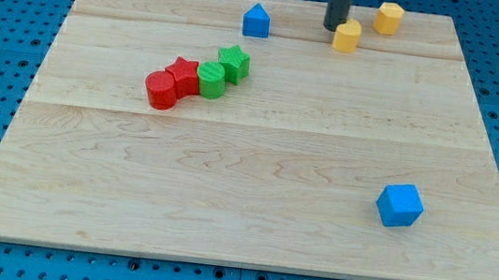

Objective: Push the blue triangle towards the top left of the board

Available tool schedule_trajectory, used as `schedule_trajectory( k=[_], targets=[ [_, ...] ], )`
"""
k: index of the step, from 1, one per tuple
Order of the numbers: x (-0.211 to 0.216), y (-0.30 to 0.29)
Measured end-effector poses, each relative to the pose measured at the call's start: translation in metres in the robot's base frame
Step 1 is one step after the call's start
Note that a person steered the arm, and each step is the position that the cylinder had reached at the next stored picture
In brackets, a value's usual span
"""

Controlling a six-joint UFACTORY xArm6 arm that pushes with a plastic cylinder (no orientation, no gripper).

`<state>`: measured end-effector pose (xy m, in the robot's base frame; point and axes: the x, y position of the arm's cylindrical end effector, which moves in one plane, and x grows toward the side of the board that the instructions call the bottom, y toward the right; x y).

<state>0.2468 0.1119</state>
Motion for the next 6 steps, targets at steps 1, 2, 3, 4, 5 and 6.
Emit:
schedule_trajectory(
  k=[1,2,3,4,5,6],
  targets=[
    [0.013,-0.018],
    [-0.002,-0.065],
    [-0.039,-0.1],
    [-0.01,-0.099],
    [0.01,-0.089],
    [0.005,-0.195]
  ],
)
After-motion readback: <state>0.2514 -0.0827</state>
